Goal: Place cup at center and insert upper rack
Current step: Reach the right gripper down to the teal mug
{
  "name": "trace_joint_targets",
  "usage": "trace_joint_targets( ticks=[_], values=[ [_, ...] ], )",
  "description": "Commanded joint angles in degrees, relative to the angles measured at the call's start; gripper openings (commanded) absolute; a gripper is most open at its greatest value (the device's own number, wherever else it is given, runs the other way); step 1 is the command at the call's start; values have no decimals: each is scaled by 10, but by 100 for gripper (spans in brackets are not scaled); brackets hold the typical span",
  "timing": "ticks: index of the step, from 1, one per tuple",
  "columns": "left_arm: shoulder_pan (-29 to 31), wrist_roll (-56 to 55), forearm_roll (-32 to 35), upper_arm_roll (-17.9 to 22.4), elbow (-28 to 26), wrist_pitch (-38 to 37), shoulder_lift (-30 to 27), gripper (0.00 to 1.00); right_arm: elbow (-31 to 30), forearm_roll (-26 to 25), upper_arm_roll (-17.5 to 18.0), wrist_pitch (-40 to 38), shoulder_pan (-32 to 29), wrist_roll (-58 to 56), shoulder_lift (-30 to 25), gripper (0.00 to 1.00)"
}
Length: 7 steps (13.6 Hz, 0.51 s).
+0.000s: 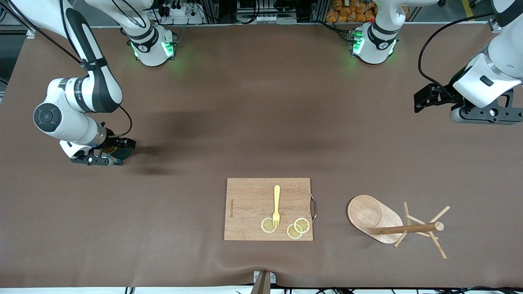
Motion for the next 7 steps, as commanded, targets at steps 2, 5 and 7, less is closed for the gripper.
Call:
trace_joint_targets(
  ticks=[2, 5, 7],
  values=[
    [4, 3, -5, -5, 1, -5, -4, 100, -45, -27, 8, 44, -32, -25, -18, 89],
    [4, 2, -5, -5, -1, -5, -3, 100, -52, -33, 9, 63, -42, -28, -11, 68],
    [4, 2, -5, -5, -4, -5, -3, 100, -55, -33, 8, 76, -43, -28, 1, 58]
  ],
)
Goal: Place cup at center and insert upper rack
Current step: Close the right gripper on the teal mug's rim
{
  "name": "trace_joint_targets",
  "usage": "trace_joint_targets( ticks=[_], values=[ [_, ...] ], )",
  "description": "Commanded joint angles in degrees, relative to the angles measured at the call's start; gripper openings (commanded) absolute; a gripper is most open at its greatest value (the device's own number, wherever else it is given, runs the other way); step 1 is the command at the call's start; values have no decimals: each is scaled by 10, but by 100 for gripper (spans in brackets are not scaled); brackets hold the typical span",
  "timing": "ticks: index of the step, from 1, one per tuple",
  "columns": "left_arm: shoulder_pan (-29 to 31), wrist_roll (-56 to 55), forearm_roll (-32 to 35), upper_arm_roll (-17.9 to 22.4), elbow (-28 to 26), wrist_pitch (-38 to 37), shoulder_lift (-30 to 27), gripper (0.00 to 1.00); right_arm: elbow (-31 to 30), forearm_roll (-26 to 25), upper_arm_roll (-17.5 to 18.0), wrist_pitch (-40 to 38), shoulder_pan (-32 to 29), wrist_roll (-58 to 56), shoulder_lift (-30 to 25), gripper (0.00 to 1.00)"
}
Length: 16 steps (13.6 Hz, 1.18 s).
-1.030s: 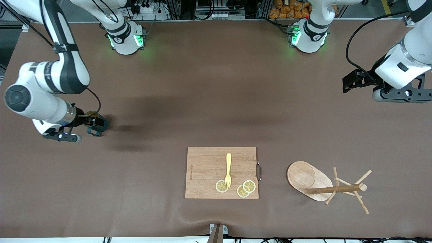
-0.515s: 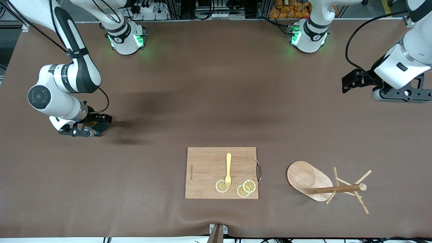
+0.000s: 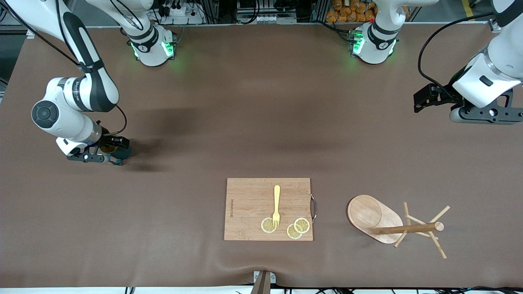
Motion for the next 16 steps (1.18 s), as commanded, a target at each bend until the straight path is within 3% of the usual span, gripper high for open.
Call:
trace_joint_targets(
  ticks=[1, 5, 9, 14, 16],
  values=[
    [5, 3, -5, -4, -3, -5, -3, 100, -12, -13, 9, 19, -12, -3, 3, 51],
    [5, 3, -5, -4, -3, -5, -3, 100, -29, -13, 9, 32, -13, -3, 9, 50],
    [5, 3, -5, -4, -3, -5, -3, 100, -34, -13, 9, 45, -20, -3, 14, 21],
    [5, 3, -5, -4, -3, -5, -3, 100, -34, -13, 9, 46, -20, -3, 14, 12],
    [4, 3, -5, -4, -4, -5, -3, 100, -34, -13, 9, 45, -20, -3, 15, 2]
  ],
)
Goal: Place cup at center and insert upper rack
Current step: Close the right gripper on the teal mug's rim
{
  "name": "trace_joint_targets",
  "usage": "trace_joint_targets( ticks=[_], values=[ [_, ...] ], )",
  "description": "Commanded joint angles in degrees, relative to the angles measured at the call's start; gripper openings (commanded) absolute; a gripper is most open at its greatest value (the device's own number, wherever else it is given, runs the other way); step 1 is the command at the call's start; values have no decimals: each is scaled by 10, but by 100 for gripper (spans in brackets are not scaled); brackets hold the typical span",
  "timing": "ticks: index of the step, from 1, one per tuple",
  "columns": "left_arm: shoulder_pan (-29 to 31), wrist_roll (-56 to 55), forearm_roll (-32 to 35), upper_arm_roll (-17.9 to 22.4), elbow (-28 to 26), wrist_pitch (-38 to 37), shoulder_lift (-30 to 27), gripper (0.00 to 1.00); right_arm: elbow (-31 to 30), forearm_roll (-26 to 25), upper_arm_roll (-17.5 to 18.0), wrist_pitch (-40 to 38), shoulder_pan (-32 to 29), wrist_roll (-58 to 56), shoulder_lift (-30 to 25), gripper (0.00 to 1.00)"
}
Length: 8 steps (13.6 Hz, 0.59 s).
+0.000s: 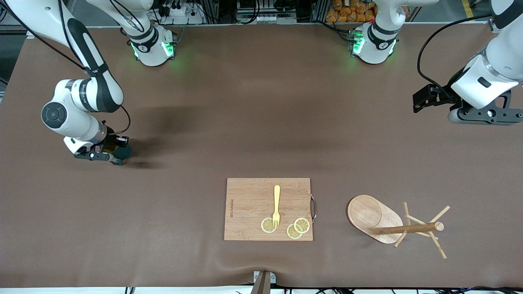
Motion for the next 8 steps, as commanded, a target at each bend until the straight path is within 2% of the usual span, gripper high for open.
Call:
trace_joint_targets(
  ticks=[1, 8],
  values=[
    [3, 3, -5, -4, 0, -5, -3, 100, -5, -12, 9, 6, -14, -3, -1, 0],
    [4, 4, -4, -4, 0, -5, -3, 100, -3, -12, 13, -20, -3, -3, -12, 0]
  ],
)
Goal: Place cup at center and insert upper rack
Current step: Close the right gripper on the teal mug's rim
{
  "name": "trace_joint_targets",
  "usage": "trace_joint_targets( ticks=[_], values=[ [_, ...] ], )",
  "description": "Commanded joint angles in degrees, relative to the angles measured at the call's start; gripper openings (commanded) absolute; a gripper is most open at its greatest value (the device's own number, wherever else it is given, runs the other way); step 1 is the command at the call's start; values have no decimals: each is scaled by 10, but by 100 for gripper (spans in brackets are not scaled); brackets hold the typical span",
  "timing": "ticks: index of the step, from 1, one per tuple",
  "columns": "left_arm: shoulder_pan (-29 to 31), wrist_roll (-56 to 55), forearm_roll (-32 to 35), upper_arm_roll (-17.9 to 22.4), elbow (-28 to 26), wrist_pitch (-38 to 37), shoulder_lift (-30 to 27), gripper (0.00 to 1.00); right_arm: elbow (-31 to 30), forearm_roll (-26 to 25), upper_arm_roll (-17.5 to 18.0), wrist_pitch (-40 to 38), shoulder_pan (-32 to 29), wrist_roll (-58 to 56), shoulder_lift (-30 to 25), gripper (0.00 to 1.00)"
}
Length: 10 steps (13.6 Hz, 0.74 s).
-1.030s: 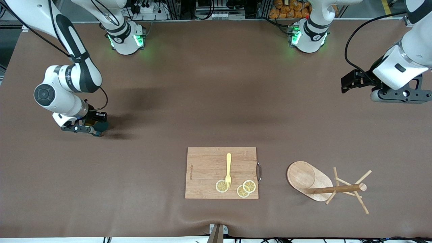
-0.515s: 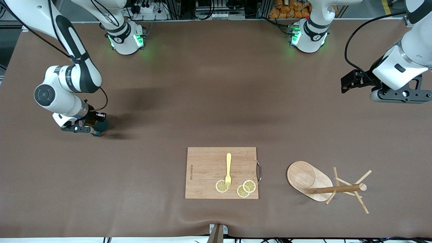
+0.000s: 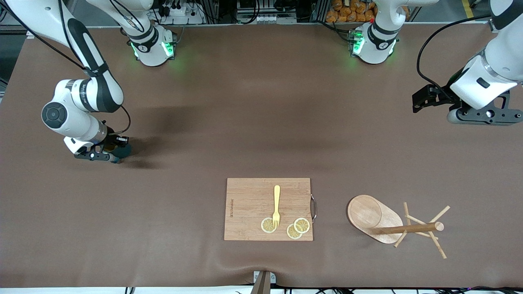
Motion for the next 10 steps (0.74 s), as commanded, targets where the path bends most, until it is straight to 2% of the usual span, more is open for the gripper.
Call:
trace_joint_targets(
  ticks=[1, 5, 10],
  values=[
    [4, 3, -4, -4, 1, -5, -3, 100, -3, -11, 12, -22, 5, 0, -16, 0],
    [4, 4, -4, -4, 2, -5, -3, 100, 0, 6, 13, -54, 50, 15, -43, 0],
    [4, 4, -4, -4, 2, -5, -2, 100, 23, 22, 15, -97, 142, 150, -57, 0]
  ],
)
